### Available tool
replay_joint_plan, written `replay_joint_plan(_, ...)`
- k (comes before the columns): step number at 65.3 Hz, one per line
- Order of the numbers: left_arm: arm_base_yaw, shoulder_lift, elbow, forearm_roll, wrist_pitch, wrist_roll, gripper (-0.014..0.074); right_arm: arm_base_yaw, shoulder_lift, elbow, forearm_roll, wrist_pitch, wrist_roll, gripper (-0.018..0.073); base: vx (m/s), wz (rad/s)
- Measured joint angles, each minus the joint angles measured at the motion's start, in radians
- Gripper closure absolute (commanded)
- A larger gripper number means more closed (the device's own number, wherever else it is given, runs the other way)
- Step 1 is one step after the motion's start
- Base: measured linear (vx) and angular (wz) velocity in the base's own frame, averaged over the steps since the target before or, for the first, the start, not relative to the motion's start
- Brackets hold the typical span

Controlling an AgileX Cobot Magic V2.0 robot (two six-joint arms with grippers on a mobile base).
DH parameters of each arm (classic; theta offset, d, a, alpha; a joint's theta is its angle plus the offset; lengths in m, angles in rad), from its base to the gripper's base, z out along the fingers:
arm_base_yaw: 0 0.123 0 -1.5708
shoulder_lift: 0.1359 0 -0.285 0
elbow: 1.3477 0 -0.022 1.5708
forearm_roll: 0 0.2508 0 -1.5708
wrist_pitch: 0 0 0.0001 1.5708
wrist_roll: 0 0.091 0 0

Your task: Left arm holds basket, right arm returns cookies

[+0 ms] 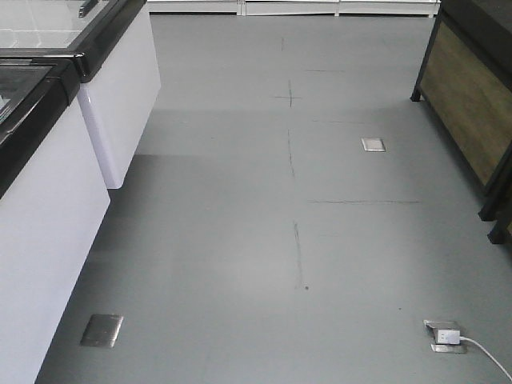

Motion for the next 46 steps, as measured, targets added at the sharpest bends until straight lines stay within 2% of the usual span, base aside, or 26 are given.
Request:
replay_joint_plan(9, 0.000, 0.048, 0.000, -0.001, 0.029, -0.080, 0.0045, 0.000, 0.000, 0.000, 0.000, 0.000, 0.000, 0.0562, 0.00, 0.00)
replay_joint_plan(18, 0.000, 0.091, 0.000, -0.001, 0.046, -0.121, 0.0048, 0.000, 0.000, 0.000, 0.000, 0.000, 0.000, 0.0562, 0.00, 0.00)
replay_joint_plan(34, 0.000, 0.152, 0.000, -0.001, 0.045, -0.130, 0.0048, 0.000, 0.000, 0.000, 0.000, 0.000, 0.000, 0.0562, 0.00, 0.00)
replay_joint_plan(46, 0.000, 0.182, 0.001, 0.001, -0.039, -0.112, 0.0049, 0.000, 0.000, 0.000, 0.000, 0.000, 0.000, 0.0562, 0.00, 0.00)
